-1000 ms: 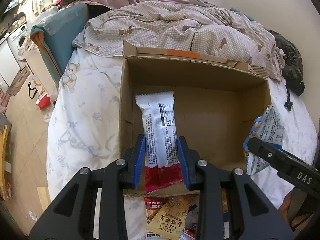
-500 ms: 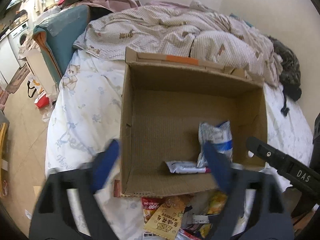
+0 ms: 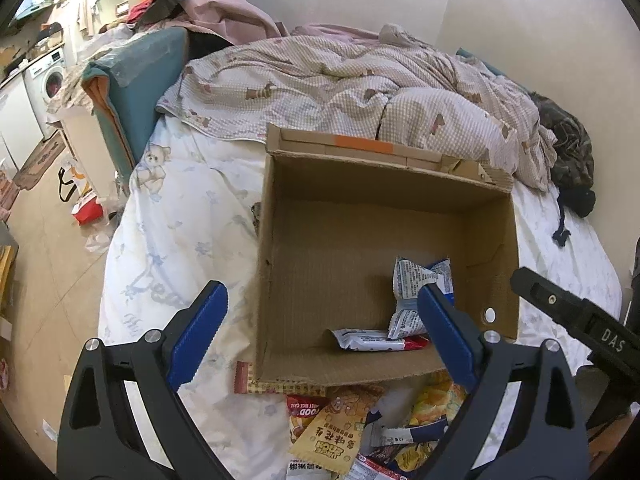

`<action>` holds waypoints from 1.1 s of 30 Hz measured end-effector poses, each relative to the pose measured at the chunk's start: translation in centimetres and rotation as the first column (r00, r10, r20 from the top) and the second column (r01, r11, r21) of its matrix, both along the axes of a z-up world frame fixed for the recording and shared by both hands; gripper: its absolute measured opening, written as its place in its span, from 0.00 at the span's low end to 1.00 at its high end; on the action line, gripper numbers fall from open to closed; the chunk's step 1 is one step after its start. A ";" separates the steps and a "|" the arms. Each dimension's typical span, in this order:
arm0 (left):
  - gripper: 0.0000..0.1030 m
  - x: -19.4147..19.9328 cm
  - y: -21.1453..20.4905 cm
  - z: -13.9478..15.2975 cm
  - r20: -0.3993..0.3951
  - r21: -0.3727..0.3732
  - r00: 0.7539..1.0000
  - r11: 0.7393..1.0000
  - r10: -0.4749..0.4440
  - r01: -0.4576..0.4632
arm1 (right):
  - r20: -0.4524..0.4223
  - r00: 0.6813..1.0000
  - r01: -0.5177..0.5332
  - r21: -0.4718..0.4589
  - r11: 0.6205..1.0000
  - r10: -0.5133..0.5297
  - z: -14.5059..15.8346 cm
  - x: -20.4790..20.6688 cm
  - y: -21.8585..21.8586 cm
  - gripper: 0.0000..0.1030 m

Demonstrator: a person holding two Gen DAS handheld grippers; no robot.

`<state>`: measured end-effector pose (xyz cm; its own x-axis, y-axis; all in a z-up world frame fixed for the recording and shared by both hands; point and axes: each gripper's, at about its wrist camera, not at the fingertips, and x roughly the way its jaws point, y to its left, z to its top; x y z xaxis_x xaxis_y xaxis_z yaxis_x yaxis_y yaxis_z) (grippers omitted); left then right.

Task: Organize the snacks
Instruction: 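Carry both packets over the cardboard box and open both tools to drop them, then withdraw both open tools from the box back over the snack pile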

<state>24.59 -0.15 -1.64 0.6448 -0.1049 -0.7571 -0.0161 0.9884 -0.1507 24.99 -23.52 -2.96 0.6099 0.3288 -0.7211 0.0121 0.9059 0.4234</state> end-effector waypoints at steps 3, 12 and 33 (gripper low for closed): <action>0.92 -0.9 0.6 0.8 0.023 0.000 1.000 1.000 0.017 -0.017 | 0.006 1.000 0.000 0.013 1.000 0.000 0.7 -1.1 -0.2 0.95; 0.91 -4.7 1.9 3.7 0.118 0.084 0.992 0.995 0.039 -0.049 | 0.137 0.988 -0.057 -0.140 0.988 0.077 4.6 -6.2 1.0 0.95; 0.91 -11.8 2.7 1.4 0.007 0.057 1.000 0.998 0.027 -0.027 | 0.037 0.997 -0.061 -0.154 0.986 0.067 2.7 -13.2 0.7 1.00</action>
<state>12.84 2.55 -0.21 0.6514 -0.0443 -0.7575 -0.0424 0.9946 -0.0947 11.83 -22.83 -0.23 0.6215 0.2560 -0.7404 -0.0628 0.9584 0.2786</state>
